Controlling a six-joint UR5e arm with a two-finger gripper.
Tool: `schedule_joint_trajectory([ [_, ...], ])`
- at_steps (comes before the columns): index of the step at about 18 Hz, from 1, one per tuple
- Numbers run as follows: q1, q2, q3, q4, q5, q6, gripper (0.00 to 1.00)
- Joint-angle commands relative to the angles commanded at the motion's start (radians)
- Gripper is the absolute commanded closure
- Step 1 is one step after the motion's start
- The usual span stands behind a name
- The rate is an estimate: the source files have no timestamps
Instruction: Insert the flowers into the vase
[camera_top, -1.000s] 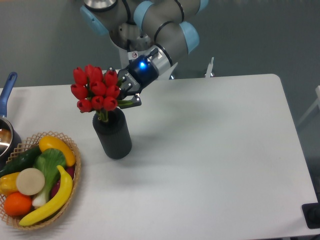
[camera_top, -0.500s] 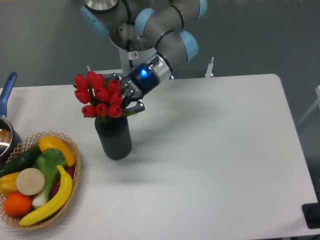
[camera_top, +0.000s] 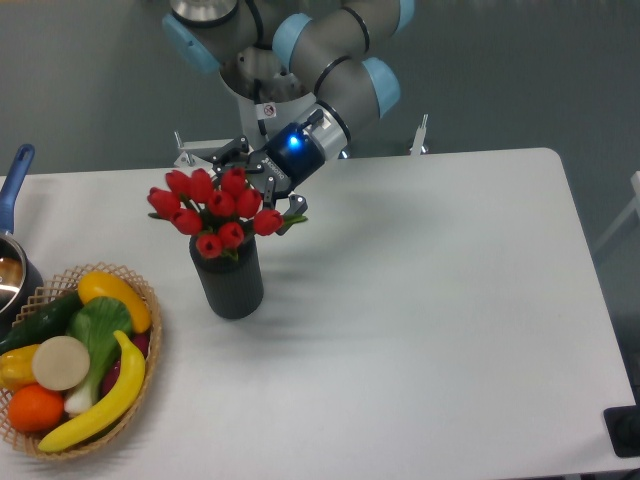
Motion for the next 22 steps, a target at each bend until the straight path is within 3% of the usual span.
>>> schedule_joint_trajectory([
  [4,0.025,0.024,-0.002,0.0,0.002,-0.002,0.0],
  [7,0.07,0.104,-0.011,-0.003,0.014,-0.003,0.0],
  [11,0.137,0.262,-0.011,-0.005,0.3,-0.023,0.0],
  [13,0.153,0.308,-0.006,-0.003,0.411,-0.023,0.0],
  [17,0.173,0.321,0.014,-0.003,0.445,-0.032,0.0],
  [22,0.203,0.319,0.086,-0.006,0.451,-0.127,0.0],
])
